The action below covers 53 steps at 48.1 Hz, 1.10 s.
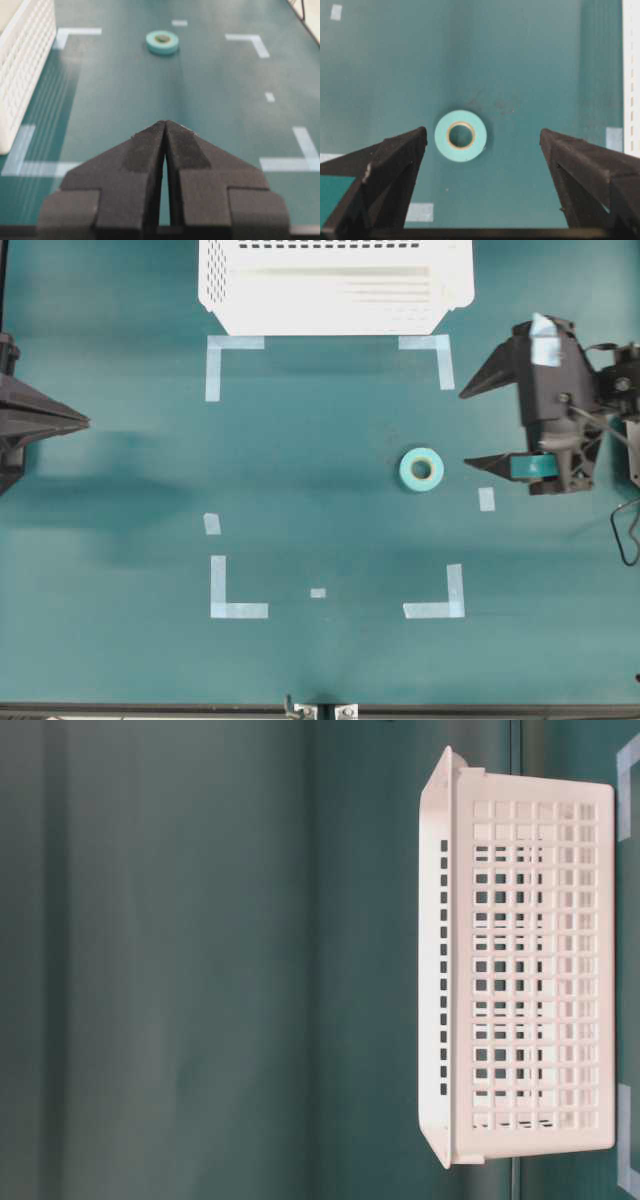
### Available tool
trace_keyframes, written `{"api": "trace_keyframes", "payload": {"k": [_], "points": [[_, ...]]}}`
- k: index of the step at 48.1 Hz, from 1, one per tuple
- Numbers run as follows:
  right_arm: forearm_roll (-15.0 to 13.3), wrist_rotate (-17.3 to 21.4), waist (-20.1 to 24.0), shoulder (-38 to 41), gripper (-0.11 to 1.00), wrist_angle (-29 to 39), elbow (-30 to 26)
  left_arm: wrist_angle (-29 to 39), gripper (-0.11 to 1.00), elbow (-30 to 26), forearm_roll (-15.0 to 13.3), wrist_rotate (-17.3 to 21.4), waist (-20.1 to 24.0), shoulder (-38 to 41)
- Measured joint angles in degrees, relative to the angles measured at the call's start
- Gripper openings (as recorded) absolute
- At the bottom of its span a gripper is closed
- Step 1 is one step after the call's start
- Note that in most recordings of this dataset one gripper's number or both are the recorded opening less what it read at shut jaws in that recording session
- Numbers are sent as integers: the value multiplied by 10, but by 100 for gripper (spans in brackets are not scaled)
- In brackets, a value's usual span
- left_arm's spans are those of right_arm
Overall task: Put the tape into the white basket.
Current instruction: 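Open the right gripper and move it toward the light-blue tape roll, then lower the right gripper over the tape roll, fingers straddling it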
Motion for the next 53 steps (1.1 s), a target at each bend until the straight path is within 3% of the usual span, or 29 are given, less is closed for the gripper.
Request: {"api": "trace_keyframes", "payload": {"k": [23,53], "points": [[-13,16,11,94,98,115,-49,-18,-11,25,1,0,-1,-1],[-14,27,12,171,98,83,-67,-21,-11,29,1,-1,-1,-1]]}}
